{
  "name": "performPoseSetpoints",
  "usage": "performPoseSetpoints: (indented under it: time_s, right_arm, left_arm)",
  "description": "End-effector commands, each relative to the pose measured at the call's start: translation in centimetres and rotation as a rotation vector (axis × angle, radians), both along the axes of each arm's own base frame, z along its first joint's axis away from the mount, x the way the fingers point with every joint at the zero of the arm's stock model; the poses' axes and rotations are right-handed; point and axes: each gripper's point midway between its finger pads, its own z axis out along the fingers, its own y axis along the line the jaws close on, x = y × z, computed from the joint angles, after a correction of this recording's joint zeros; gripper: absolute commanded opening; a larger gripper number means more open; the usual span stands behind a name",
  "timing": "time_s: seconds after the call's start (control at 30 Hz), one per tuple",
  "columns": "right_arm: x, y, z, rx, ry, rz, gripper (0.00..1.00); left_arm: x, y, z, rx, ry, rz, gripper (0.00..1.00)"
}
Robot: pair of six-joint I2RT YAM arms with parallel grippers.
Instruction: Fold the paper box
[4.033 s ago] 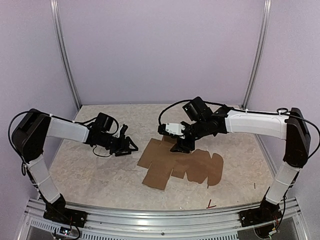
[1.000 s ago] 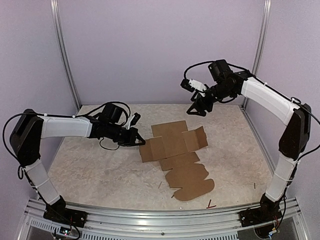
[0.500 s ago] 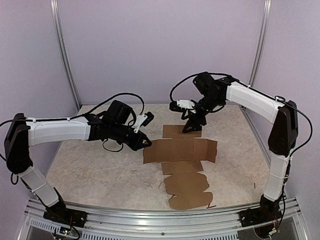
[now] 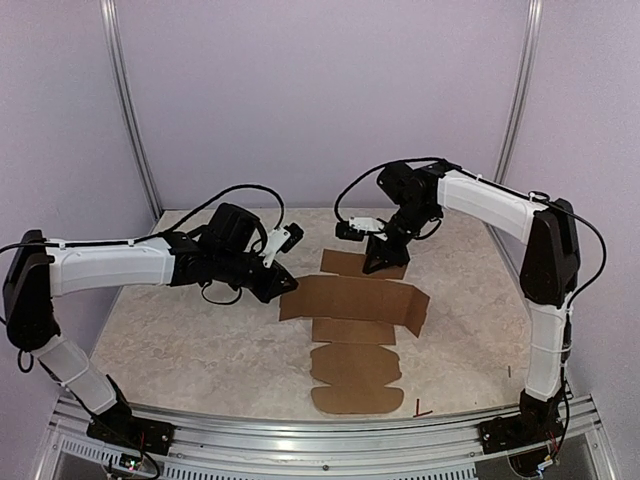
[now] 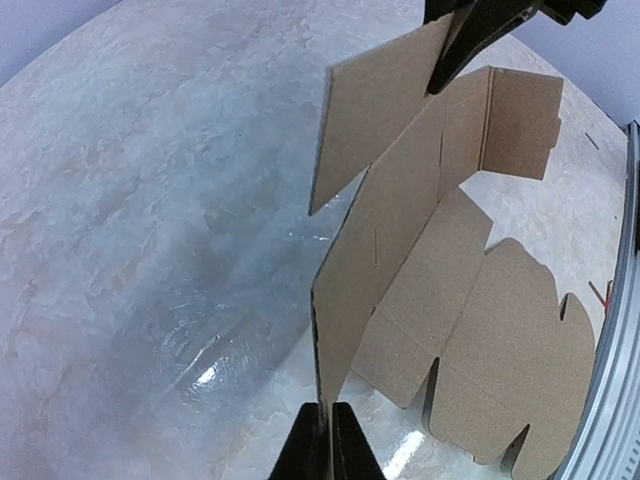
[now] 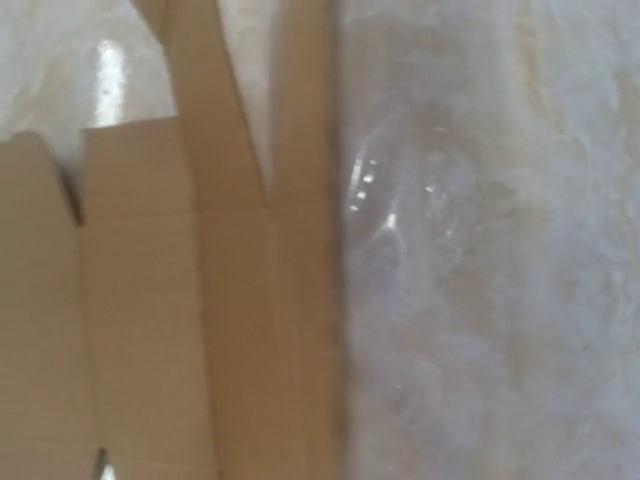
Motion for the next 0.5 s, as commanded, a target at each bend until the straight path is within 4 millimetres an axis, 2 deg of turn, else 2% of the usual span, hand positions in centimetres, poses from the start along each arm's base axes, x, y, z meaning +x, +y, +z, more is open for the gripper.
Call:
performPoseSetpoints:
  time_s: [0.0, 0.07, 0.17, 0.2, 0.23, 0.33, 0.4, 0.47]
  right_arm:
    - [-1.1, 0.3, 0.5, 0.004, 0.062, 0.003, 0.04]
    - [-1.6, 0.2, 0.7, 0.014, 0.082, 0.005, 0.0]
    - [-2.3, -0.1, 1.3, 0.034, 0.093, 0.01, 0.0]
    - [-2.6, -0.2, 1.2, 0.035, 0.099, 0.007, 0.0]
    - [-2.8, -0.3, 1.3, 0.043, 0.098, 0.007, 0.0]
    - [-3.6, -0.5, 1.9, 0.078, 0.103, 0.015, 0.0]
    - [-3.9, -0.5, 2.2, 0.098, 0.102, 0.018, 0.0]
    - [-4.2, -0.4, 2.7, 0.121, 0.1, 0.022, 0.0]
  left_arm:
    - [0.5, 0.5, 1.0, -0.004, -0.062, 0.03, 0.16]
    - [0.3, 1.0, 1.6, -0.018, -0.074, 0.046, 0.29]
    - [-0.3, 2.4, 2.9, -0.095, -0.115, 0.08, 0.41]
    - [-0.8, 3.3, 4.7, -0.163, -0.147, 0.096, 0.44]
    - [-0.9, 4.2, 5.4, -0.223, -0.157, 0.115, 0.46]
    - [-1.0, 8.6, 8.1, -0.408, -0.19, 0.224, 0.52]
    - [-0.1, 11.4, 8.0, -0.465, -0.188, 0.328, 0.55]
    - [1.0, 12.4, 7.1, -0.46, -0.16, 0.365, 0.53]
